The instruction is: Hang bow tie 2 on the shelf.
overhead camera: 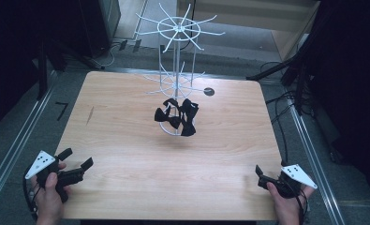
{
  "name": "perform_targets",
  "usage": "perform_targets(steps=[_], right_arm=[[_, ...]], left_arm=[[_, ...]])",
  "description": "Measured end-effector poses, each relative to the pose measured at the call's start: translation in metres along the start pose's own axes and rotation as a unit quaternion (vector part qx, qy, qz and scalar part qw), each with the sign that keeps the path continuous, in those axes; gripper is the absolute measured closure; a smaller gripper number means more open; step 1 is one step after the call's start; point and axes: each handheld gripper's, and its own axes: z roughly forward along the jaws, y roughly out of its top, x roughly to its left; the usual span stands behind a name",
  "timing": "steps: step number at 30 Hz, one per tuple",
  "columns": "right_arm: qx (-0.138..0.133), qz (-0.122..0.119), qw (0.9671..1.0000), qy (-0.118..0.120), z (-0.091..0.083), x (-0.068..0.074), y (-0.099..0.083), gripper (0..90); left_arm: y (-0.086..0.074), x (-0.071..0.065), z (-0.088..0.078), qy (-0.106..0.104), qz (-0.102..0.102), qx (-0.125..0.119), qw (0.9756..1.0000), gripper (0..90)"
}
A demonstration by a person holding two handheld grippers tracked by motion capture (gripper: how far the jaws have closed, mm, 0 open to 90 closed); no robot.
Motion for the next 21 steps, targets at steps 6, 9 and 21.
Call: perform_targets(steps=[6,9,21], right_arm=[[0.002,0.006,1.0,-0.004,-0.004,-0.01,-0.003,0.0],[0.006,0.006,0.9999,-0.007,-0.007,-0.016,-0.005,0.2],[0.001,0.001,1.0,0.005,-0.011,-0.02,-0.01,3.9]], left_arm=[[0.0,0.0,0.0,0.001,0.0,0.0,1.0,2.8],[0.0,0.0,0.0,0.001,-0.001,0.0,1.0,2.8],[0.0,-0.002,0.0,0.013,0.006,0.007,0.9999,2.8]])
